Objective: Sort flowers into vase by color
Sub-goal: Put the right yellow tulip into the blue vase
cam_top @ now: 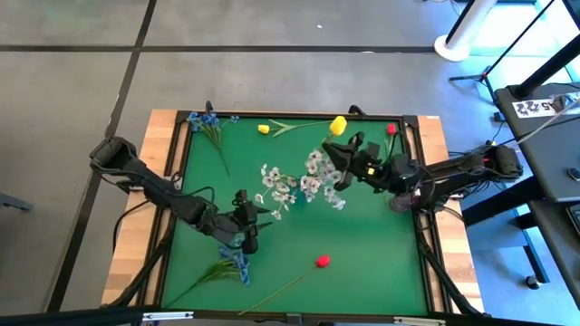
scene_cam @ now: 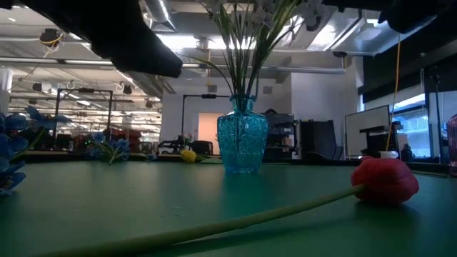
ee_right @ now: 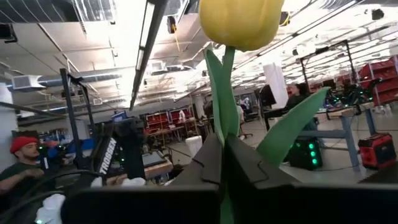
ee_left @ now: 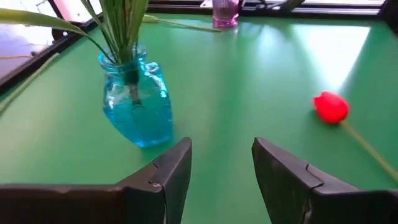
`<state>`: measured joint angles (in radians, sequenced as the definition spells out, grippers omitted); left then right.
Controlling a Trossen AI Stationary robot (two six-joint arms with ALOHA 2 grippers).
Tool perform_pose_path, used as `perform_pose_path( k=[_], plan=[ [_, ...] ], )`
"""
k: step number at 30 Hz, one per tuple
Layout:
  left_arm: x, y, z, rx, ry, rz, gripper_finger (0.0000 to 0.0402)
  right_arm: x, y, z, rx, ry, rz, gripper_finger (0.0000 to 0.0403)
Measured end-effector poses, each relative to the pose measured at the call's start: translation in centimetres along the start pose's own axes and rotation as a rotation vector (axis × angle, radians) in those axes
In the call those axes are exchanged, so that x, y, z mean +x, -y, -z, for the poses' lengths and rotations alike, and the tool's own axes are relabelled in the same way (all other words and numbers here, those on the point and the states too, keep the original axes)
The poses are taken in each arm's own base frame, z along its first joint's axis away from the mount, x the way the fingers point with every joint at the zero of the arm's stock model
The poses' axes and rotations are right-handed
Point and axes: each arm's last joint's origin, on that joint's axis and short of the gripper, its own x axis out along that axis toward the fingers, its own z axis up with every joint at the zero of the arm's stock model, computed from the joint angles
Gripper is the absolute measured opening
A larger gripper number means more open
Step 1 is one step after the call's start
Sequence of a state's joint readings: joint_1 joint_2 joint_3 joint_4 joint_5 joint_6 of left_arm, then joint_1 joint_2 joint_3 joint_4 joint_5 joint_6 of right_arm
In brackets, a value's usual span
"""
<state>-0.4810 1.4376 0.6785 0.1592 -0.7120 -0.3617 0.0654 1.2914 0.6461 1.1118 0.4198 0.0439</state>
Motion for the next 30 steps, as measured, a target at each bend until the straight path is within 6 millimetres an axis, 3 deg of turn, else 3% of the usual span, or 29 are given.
perform_pose_path(
  k=[5, 10, 17, 26, 30],
  plan=[
    [0.4, -1.0, 0.3, 0.041, -0.057, -0.049, 0.0166, 1.2, -0.5, -0.1, 0.006, 0.012, -0.004, 0.0005],
    [-0.7, -2.1, -0.3, 0.053, -0.13, -0.097, 0.0166, 1.4, -0.7, -0.3, 0.015, 0.004, -0.01, 0.0004],
    [-2.3, -3.8, -1.1, 0.027, -0.165, -0.134, 0.0166, 1.4, -0.5, 1.9, 0.015, -0.165, 0.031, 0.0011],
    [-1.6, -6.5, -0.7, -0.064, -0.26, -0.262, 0.0166, 1.2, -0.5, 4.1, -0.056, -0.326, -0.022, 0.0014],
    [-1.3, -7.1, -0.7, -0.079, -0.278, -0.266, 0.0166, 1.1, -0.5, 4.4, -0.097, -0.351, -0.048, 0.0039]
  ],
)
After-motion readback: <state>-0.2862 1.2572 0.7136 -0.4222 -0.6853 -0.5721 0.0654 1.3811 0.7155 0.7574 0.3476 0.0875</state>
